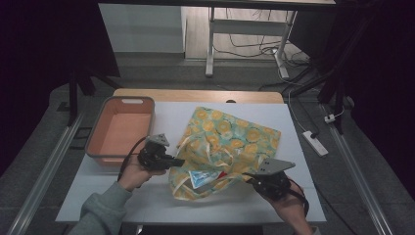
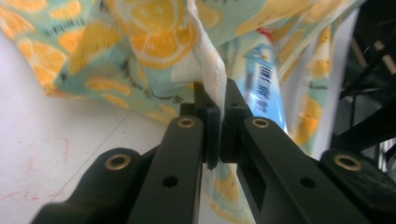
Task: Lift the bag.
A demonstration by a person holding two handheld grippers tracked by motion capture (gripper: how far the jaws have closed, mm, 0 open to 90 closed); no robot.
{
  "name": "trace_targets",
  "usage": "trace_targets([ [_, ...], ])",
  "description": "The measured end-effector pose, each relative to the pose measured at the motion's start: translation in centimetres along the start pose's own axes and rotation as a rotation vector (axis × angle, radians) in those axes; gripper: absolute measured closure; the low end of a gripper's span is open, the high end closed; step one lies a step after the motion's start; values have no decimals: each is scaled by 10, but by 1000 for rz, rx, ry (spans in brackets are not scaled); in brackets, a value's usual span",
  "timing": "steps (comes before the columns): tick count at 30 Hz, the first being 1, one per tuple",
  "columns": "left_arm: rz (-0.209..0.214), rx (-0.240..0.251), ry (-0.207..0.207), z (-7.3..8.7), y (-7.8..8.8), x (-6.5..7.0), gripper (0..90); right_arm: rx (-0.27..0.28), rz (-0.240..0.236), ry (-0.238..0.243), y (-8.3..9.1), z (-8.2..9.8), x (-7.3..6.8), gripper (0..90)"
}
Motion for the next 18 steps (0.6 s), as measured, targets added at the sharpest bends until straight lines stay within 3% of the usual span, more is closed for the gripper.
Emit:
trace_targets([
  [4, 22, 69, 29, -4, 18, 0, 884, 63, -24, -32, 14, -13, 5, 895],
  [5, 12, 74, 31, -5, 22, -1, 884, 81, -28, -36, 18, -16, 6, 895],
  [6, -25, 52, 25, -3, 25, -4, 885, 101, -23, -37, 23, -19, 7, 895],
  [7, -30, 70, 27, -4, 29, -5, 884, 115, -25, -39, 27, -23, 8, 896],
  [9, 14, 136, 56, -7, 37, -6, 885, 154, -22, -45, 34, -29, 10, 896],
  [10, 17, 156, 60, -9, 42, -6, 885, 177, -17, -50, 38, -32, 12, 896],
  [13, 31, 222, 54, -17, 55, -1, 885, 222, -21, -63, 46, -41, 17, 896],
  [18, -19, 294, 1, -33, 78, 12, 885, 305, -24, -71, 54, -61, 22, 896],
])
Point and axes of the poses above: each handheld gripper's, and its own axes: y roughly backward along the jaws, z roughly out of its underside, x roughly to its right, the point moved 7 cm from there along -y, roughly forward along the jaws, and after that the axes turned 12 degrees about -y, right-handed, at the moved point
